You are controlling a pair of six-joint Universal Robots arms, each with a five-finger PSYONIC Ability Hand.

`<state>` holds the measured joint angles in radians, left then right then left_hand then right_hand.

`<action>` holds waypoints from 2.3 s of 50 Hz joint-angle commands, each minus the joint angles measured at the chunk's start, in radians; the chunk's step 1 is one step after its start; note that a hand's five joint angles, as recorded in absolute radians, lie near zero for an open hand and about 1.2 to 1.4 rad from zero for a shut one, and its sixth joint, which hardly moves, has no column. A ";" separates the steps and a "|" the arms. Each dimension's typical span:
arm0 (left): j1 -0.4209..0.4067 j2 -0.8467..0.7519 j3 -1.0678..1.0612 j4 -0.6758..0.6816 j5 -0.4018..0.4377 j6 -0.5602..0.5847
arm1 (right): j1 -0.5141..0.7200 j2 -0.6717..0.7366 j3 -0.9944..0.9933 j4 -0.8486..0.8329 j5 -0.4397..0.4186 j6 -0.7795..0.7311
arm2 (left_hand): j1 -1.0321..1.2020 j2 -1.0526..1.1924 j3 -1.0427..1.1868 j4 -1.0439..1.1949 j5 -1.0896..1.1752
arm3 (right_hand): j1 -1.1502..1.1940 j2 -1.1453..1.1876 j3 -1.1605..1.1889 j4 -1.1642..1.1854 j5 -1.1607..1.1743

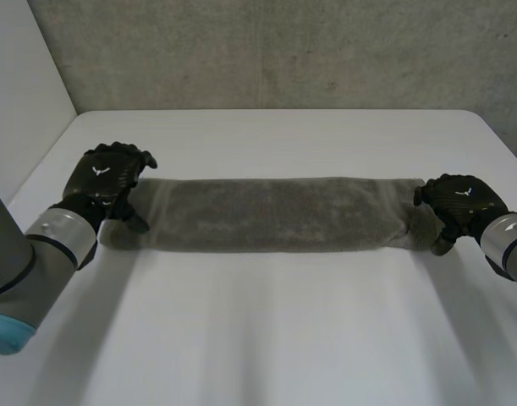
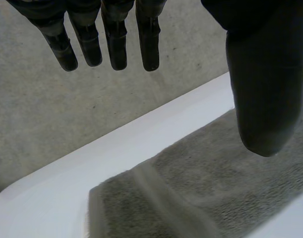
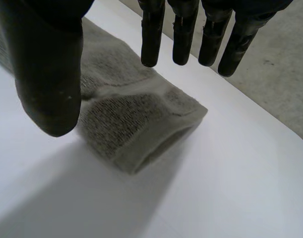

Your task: Fold the towel.

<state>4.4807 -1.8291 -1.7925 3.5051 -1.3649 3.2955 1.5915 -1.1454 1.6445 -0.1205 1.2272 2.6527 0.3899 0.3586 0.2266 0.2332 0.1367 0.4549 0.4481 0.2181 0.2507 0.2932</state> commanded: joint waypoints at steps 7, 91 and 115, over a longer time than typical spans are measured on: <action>-0.014 -0.061 -0.002 0.037 -0.048 -0.067 | -0.005 0.136 -0.012 -0.159 0.000 0.001 | -0.071 -0.039 -0.052 -0.059 0.008 | 0.094 0.101 -0.044 -0.076 0.081; -0.032 -0.039 -0.012 0.061 -0.054 -0.062 | 0.478 0.044 -0.261 -0.034 0.149 0.102 | -0.121 -0.089 -0.052 -0.059 -0.042 | -0.280 -0.274 -0.044 -0.076 -0.293; -0.411 -0.352 0.340 0.038 -0.088 -0.102 | 0.234 0.006 0.147 -0.180 -0.080 0.116 | -0.100 -0.069 -0.052 -0.059 -0.021 | -0.280 -0.274 -0.044 -0.076 -0.293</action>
<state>4.0949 -2.0673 -1.5369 3.5524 -1.4327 3.1906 1.8121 -1.1778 1.7877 -0.2776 1.1414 2.7710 0.3603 0.3335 0.2266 0.2332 0.1111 0.2351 0.2508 0.2181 0.2507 0.0618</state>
